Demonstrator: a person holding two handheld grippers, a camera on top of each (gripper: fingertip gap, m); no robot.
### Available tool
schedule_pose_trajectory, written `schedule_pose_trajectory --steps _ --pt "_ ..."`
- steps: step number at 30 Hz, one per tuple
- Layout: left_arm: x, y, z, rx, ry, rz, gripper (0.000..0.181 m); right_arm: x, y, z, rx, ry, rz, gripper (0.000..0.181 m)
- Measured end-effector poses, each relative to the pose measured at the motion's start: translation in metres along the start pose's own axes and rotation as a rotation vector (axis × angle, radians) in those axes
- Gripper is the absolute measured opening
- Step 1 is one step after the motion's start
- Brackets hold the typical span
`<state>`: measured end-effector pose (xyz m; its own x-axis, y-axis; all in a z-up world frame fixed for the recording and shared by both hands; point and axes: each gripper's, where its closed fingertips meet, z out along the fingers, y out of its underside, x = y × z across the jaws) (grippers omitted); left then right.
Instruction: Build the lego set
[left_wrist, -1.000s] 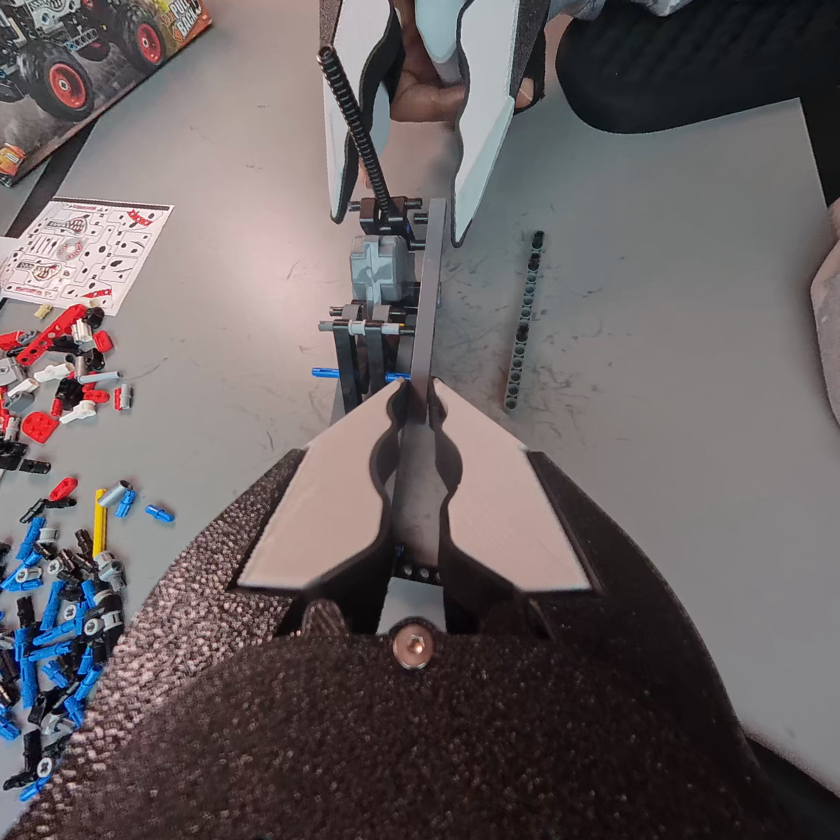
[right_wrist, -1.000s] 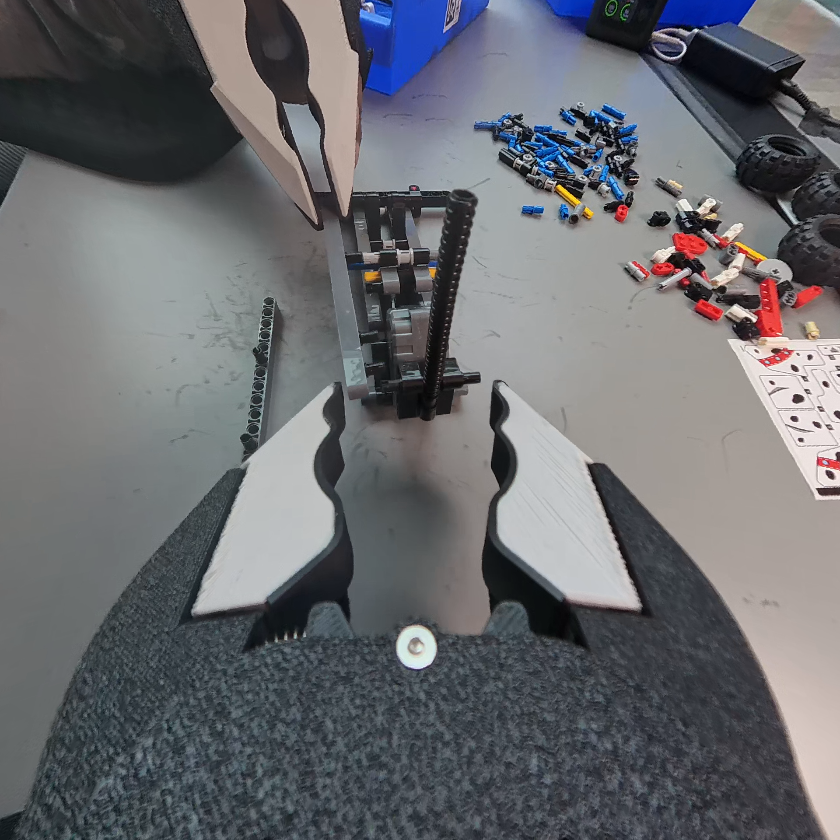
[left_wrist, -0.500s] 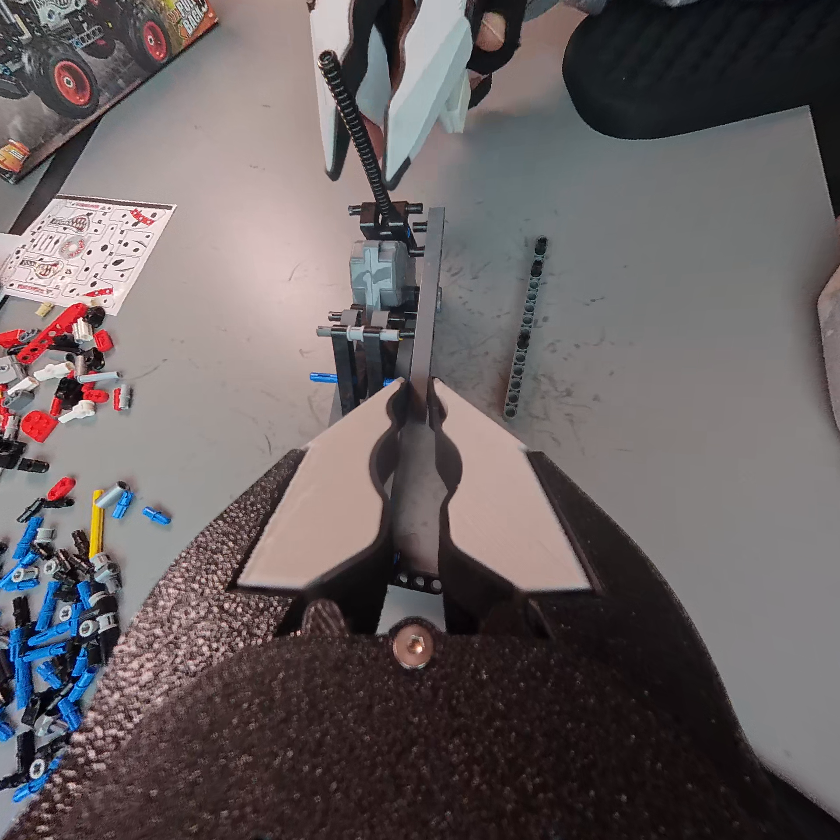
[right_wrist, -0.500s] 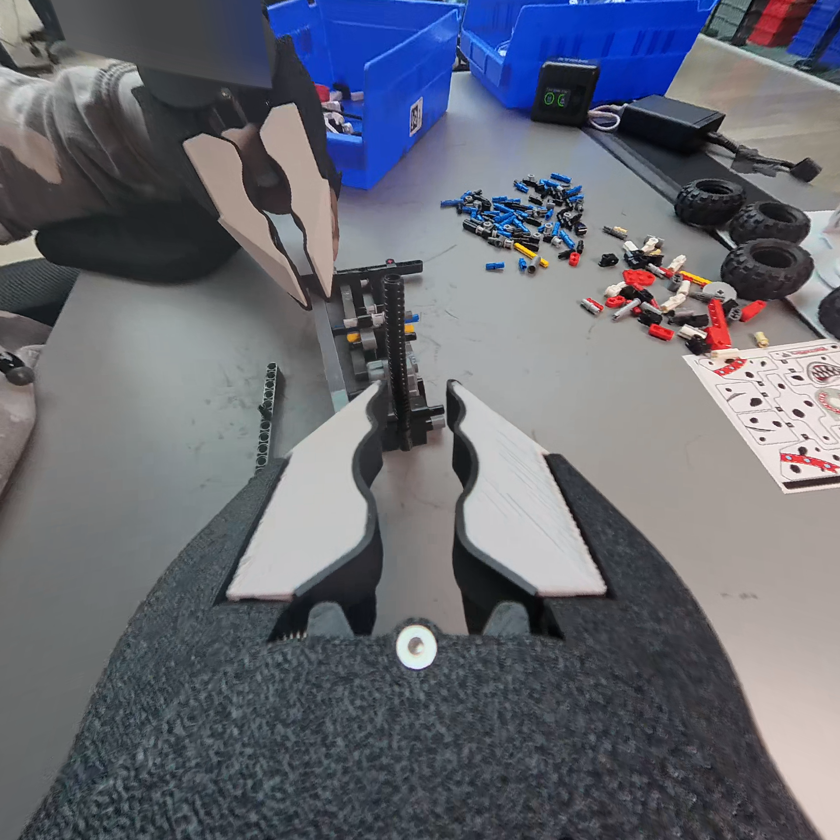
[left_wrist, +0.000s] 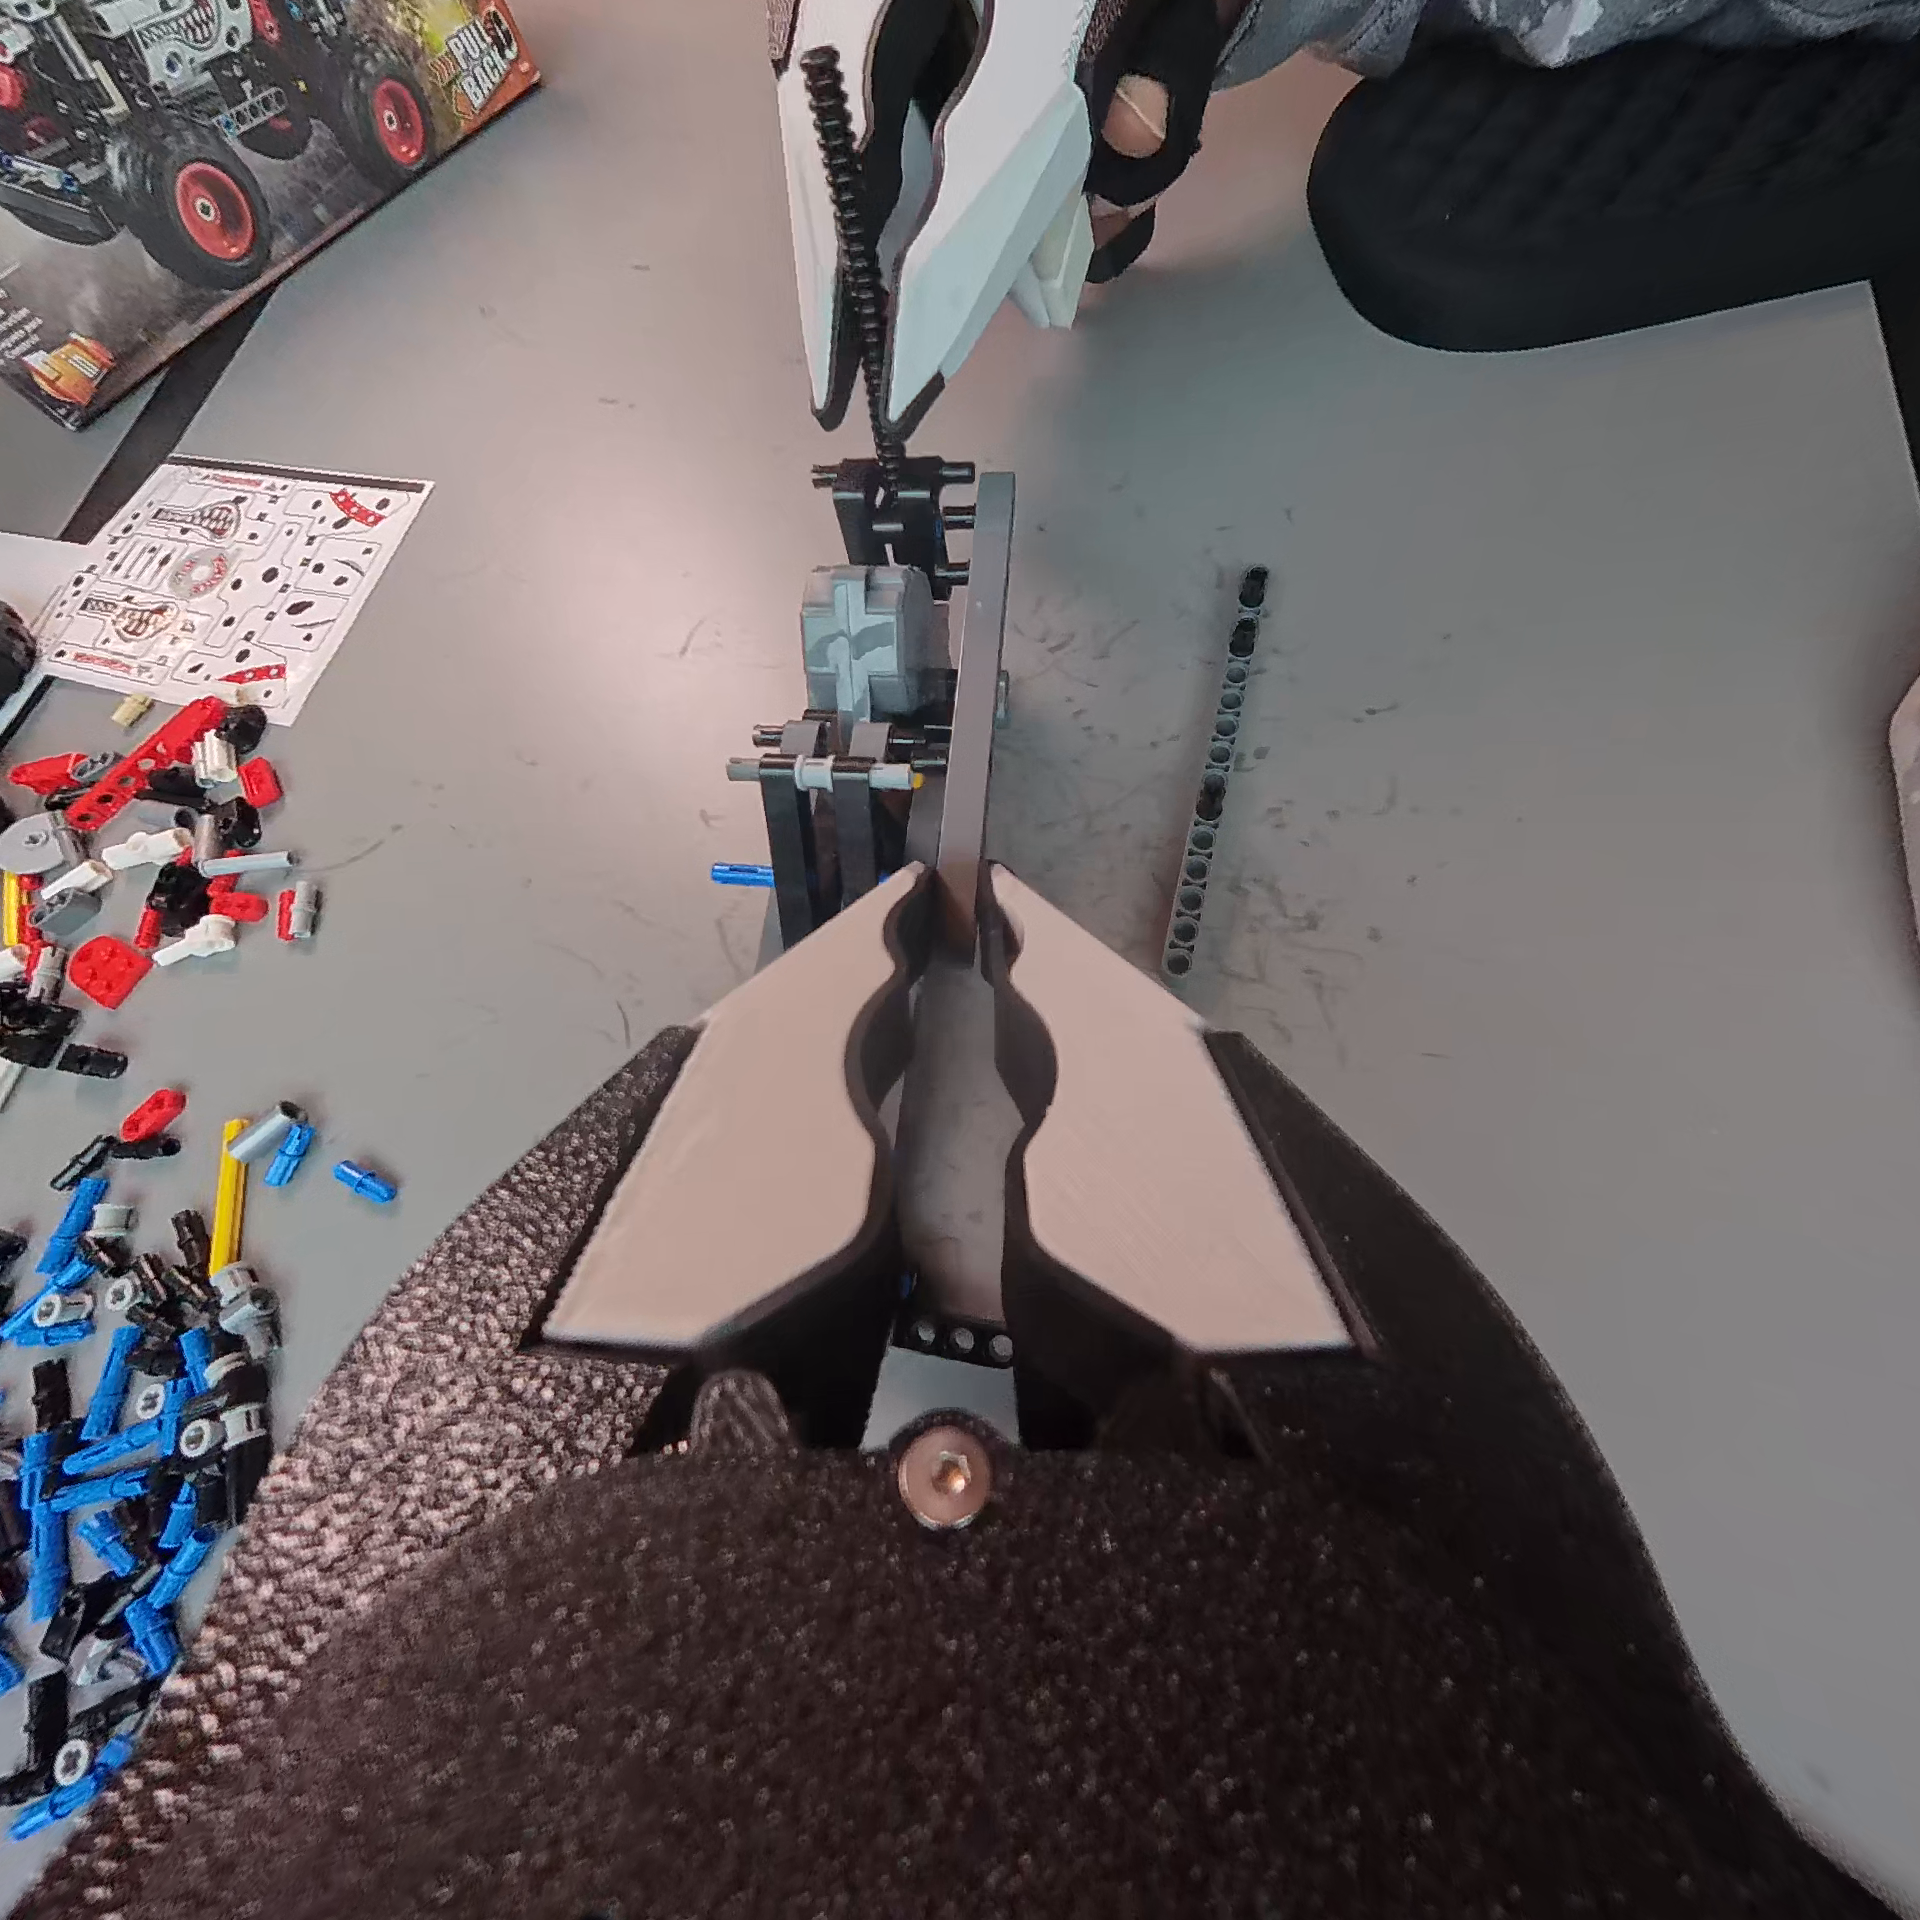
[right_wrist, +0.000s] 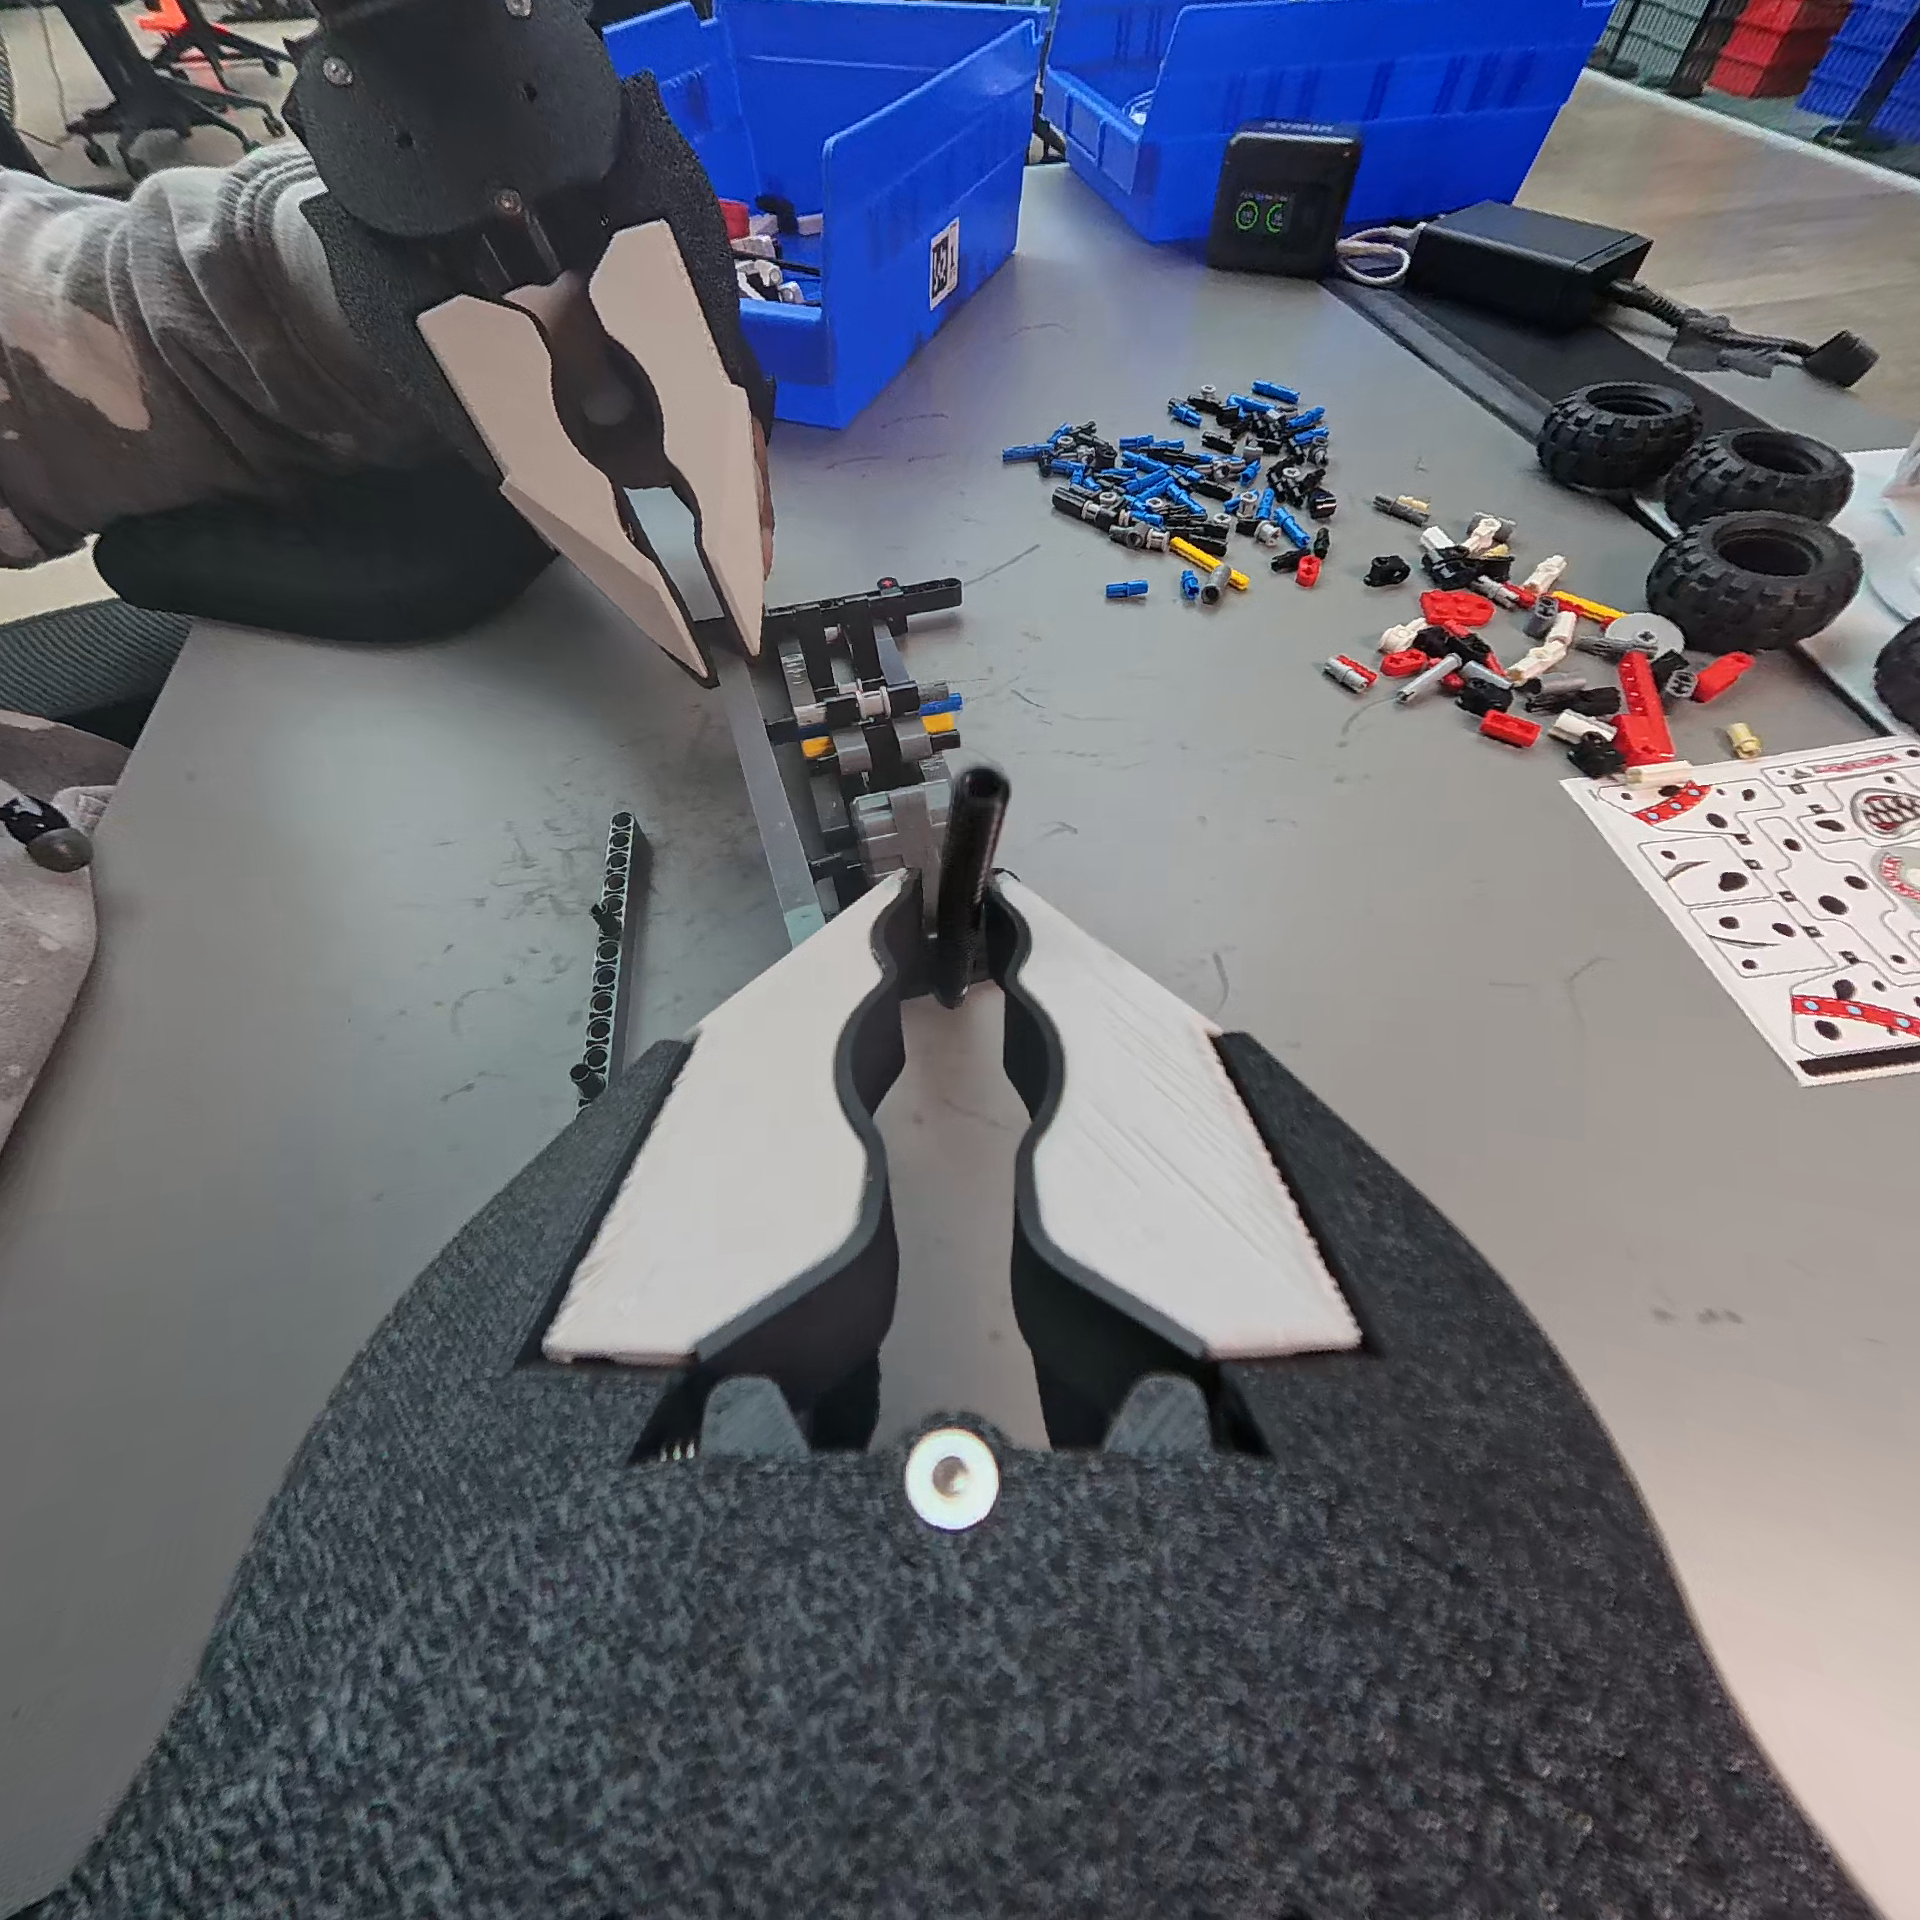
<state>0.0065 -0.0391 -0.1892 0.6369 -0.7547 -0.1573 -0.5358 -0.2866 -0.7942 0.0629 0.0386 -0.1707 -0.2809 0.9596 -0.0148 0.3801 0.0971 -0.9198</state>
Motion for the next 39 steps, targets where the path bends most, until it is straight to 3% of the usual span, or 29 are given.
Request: schedule_pose_trajectory --steps 39 --pt "-0.001 0.001 0.001 -0.009 -0.028 0.039 0.01 -0.002 -0.017 0.032 -0.047 0.04 -0.057 0.007"
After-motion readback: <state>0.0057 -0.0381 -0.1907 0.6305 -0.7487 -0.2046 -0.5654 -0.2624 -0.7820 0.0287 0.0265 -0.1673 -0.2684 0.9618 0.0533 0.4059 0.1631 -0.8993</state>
